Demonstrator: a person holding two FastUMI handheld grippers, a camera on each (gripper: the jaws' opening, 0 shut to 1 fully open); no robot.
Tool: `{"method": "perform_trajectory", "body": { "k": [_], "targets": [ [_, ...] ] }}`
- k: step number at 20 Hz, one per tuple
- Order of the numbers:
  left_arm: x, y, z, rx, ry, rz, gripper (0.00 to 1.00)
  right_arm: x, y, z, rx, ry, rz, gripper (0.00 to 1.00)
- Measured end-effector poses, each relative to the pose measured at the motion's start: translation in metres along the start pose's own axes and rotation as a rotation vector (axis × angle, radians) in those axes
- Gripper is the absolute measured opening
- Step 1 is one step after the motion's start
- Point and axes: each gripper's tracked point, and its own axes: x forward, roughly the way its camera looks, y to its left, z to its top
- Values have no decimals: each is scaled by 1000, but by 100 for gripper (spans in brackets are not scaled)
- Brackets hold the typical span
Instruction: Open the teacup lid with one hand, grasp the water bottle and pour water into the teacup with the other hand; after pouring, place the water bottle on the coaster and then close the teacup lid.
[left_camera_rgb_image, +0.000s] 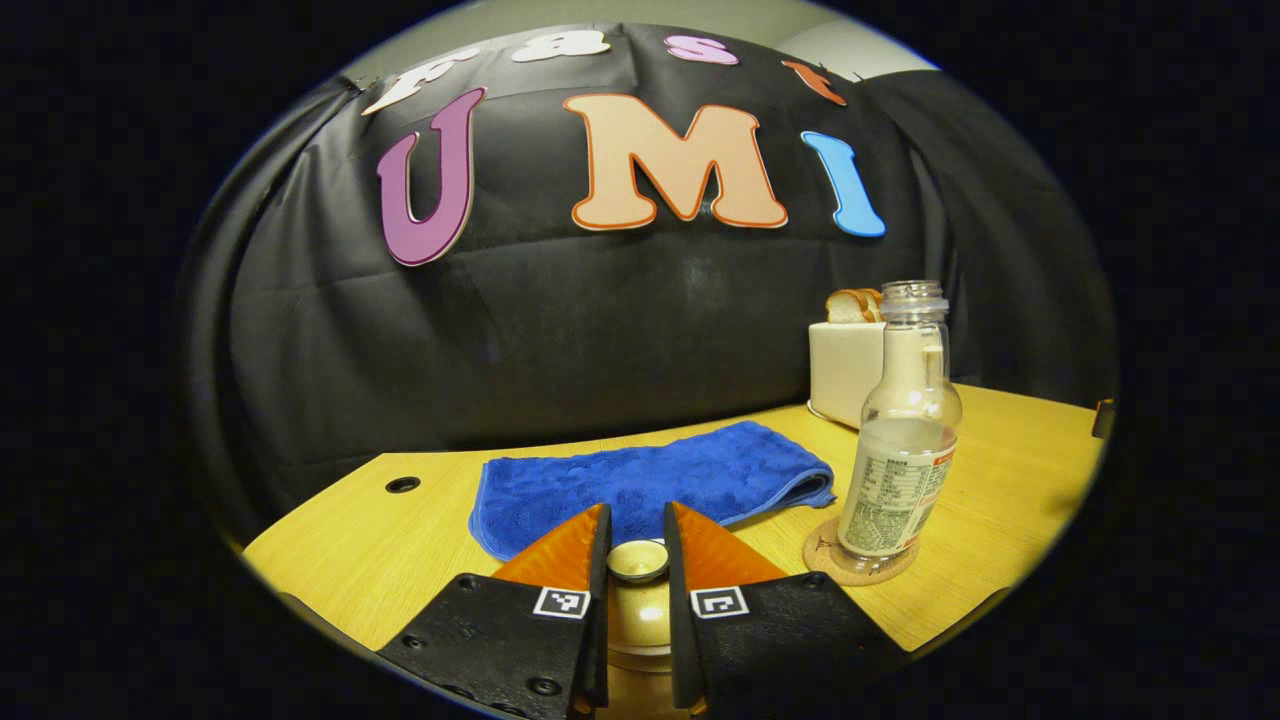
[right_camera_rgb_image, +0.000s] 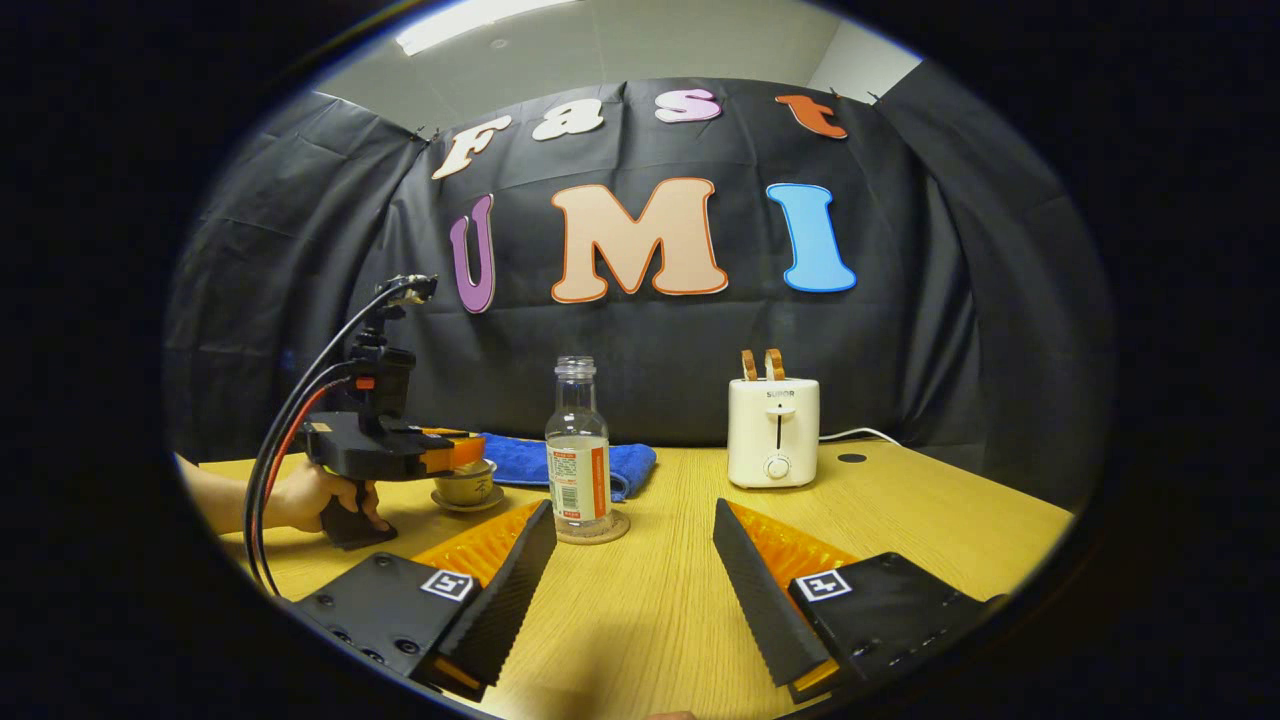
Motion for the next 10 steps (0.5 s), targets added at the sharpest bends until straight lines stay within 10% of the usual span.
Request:
{"method": "perform_trajectory", "body": {
  "k": [10],
  "targets": [
    [0, -2, -3, 22, 27, 5, 27, -1, 0, 1, 0, 1, 4, 99]
  ]
}}
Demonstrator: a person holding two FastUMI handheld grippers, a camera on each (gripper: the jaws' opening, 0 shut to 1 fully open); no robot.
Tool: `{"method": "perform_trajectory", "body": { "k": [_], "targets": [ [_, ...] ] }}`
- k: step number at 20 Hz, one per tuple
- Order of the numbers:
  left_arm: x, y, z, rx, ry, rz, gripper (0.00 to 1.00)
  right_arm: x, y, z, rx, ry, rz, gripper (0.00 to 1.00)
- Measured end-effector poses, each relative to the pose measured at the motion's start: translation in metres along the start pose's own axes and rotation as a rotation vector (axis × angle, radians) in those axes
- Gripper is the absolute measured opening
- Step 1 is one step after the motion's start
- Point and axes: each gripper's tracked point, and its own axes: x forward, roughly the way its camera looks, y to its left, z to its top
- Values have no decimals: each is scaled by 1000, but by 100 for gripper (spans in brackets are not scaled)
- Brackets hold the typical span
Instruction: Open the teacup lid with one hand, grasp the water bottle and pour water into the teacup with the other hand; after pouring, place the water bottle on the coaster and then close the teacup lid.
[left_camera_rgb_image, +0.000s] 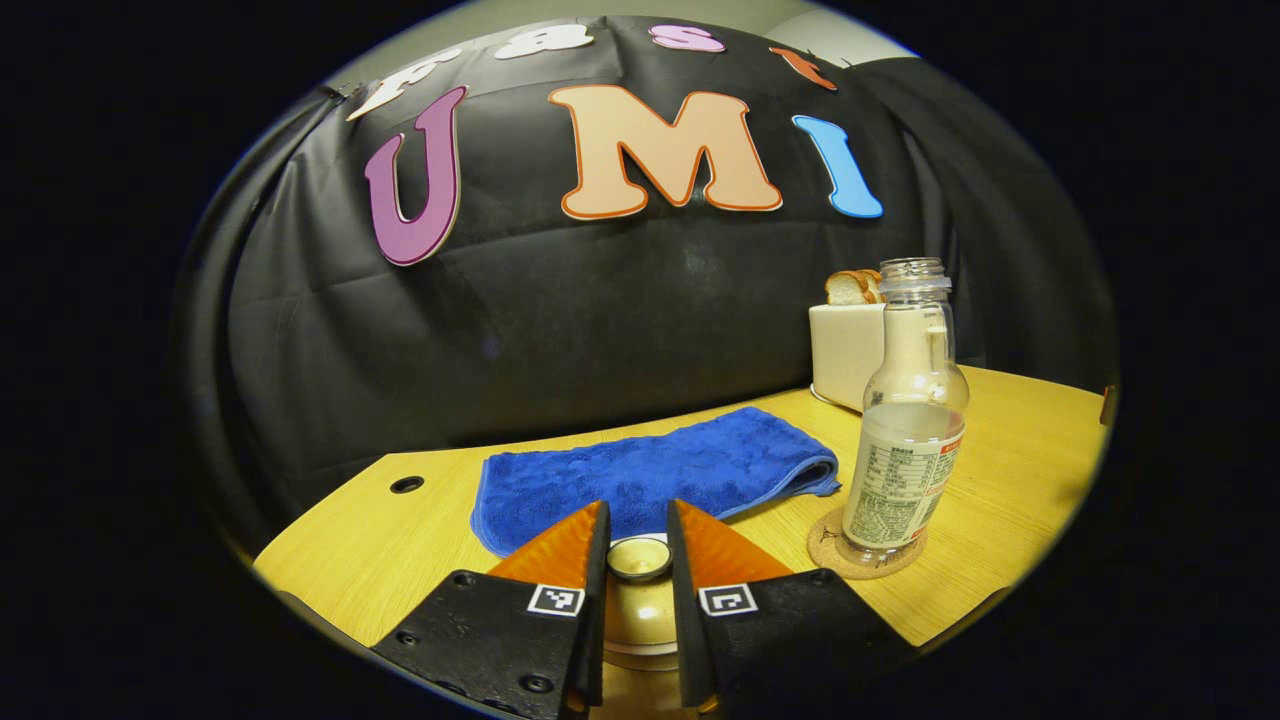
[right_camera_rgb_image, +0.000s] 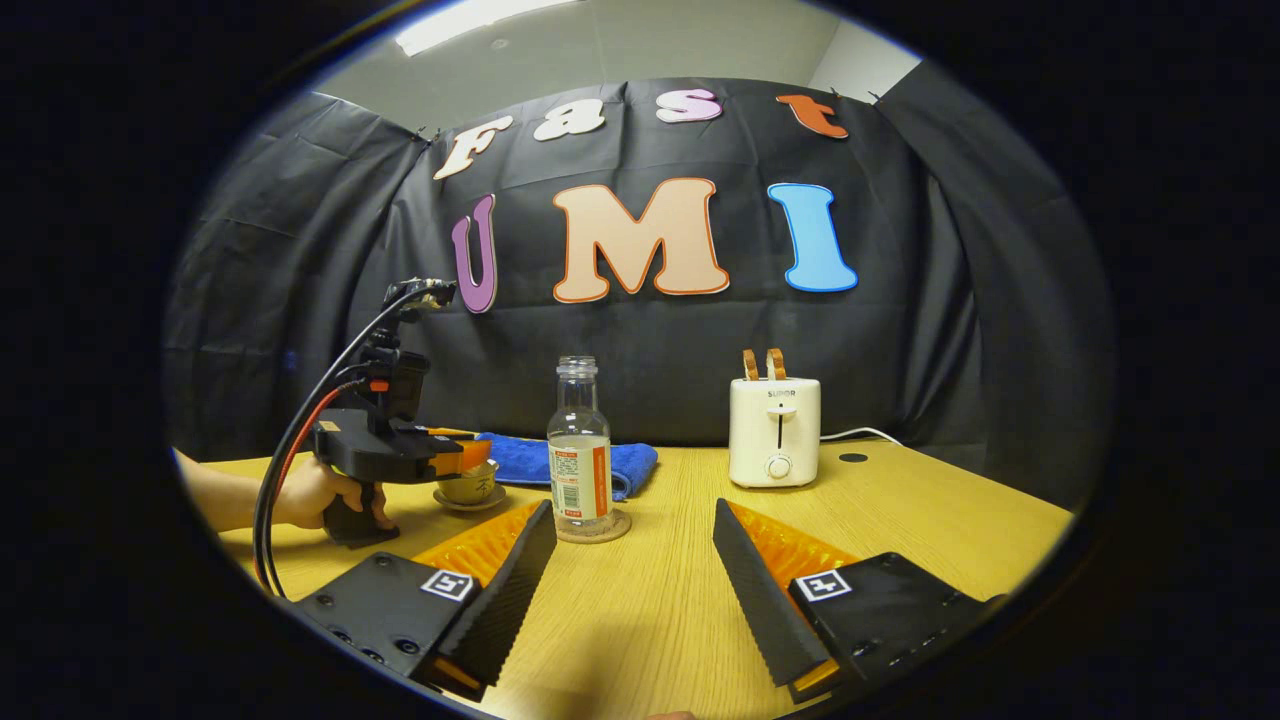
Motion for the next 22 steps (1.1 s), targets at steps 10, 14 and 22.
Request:
{"method": "perform_trajectory", "body": {
  "k": [10, 14, 22],
  "targets": [
    [-8, 0, 6, -17, -49, -10, 97, 0, -4, 0, -1, 1, -22, 99],
    [-27, 11, 18, -97, -135, 30, 97, 0, -5, 0, -1, -2, -47, 96],
    [-99, -6, 10, -126, -146, 33, 97, -12, 30, -1, -2, -2, -55, 100]
  ]
}}
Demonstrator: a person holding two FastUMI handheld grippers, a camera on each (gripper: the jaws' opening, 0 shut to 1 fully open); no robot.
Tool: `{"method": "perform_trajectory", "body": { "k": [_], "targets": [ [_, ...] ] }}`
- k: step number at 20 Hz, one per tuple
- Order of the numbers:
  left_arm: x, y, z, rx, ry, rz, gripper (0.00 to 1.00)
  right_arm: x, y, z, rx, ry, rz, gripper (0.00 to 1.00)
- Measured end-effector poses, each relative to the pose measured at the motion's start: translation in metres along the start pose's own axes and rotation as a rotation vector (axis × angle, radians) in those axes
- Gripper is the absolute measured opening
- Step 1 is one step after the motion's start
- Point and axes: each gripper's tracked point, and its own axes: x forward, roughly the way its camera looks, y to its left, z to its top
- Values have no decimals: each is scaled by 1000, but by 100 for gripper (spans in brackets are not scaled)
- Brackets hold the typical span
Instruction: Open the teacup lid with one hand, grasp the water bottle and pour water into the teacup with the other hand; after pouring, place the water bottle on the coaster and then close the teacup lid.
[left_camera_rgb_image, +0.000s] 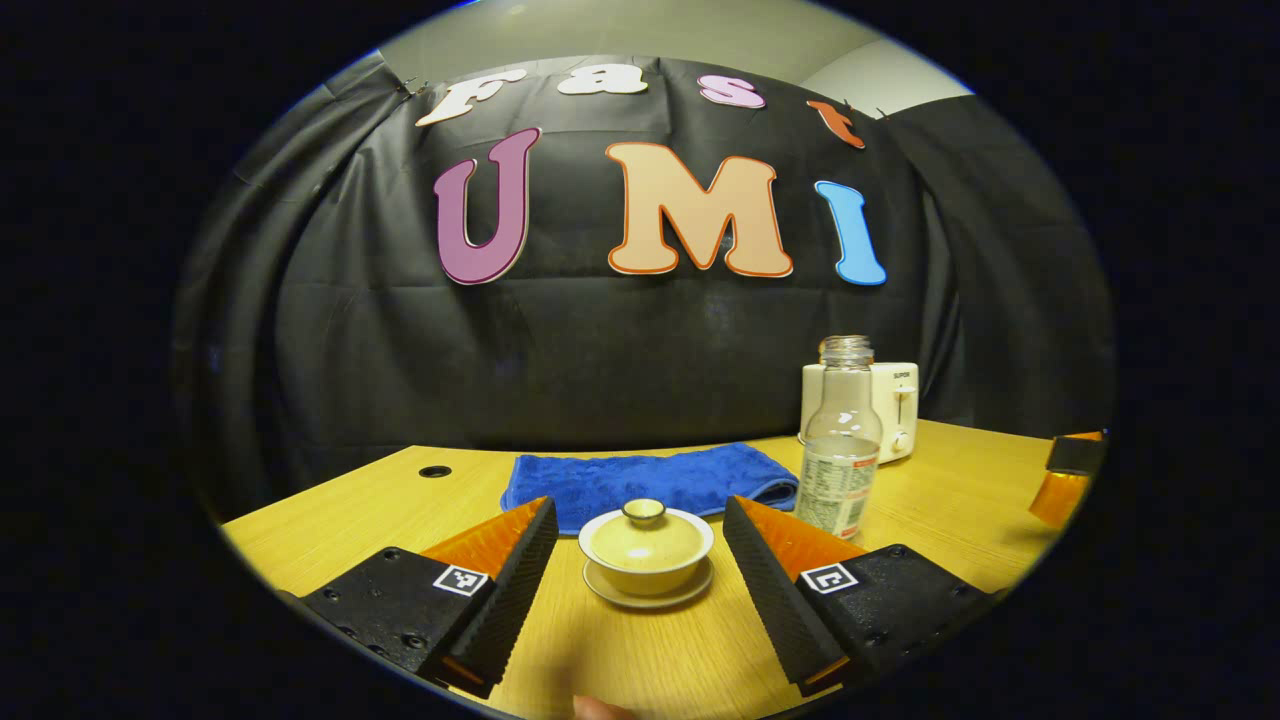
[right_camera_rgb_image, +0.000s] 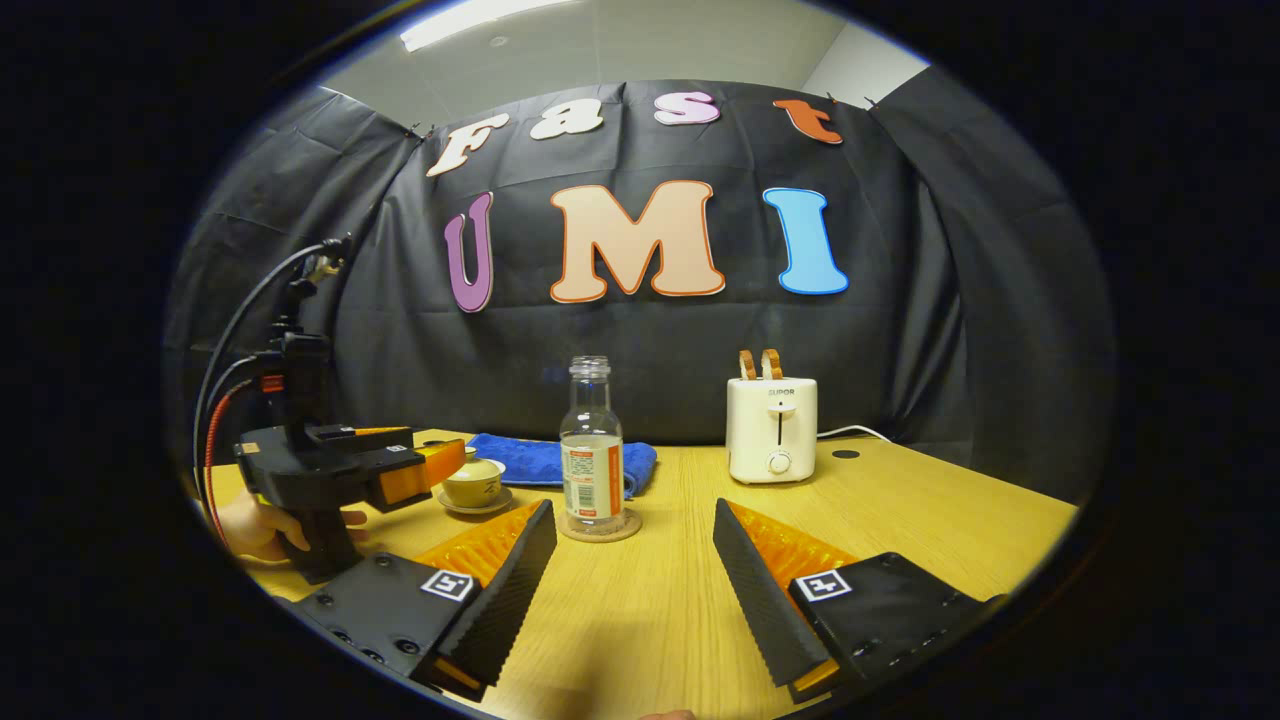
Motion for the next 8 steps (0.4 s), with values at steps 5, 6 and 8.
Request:
{"method": "perform_trajectory", "body": {
  "k": [5, 6, 8],
  "targets": [
    [-68, -7, 1, -9, -6, 24, 96, -16, 11, 0, 1, 1, -22, 99],
    [-80, -10, 4, -12, -14, 18, 97, -21, 9, 1, 1, -1, -34, 96],
    [-102, -9, 3, -10, -8, 25, 96, -30, 16, 0, 1, 4, -27, 99]
  ]
}}
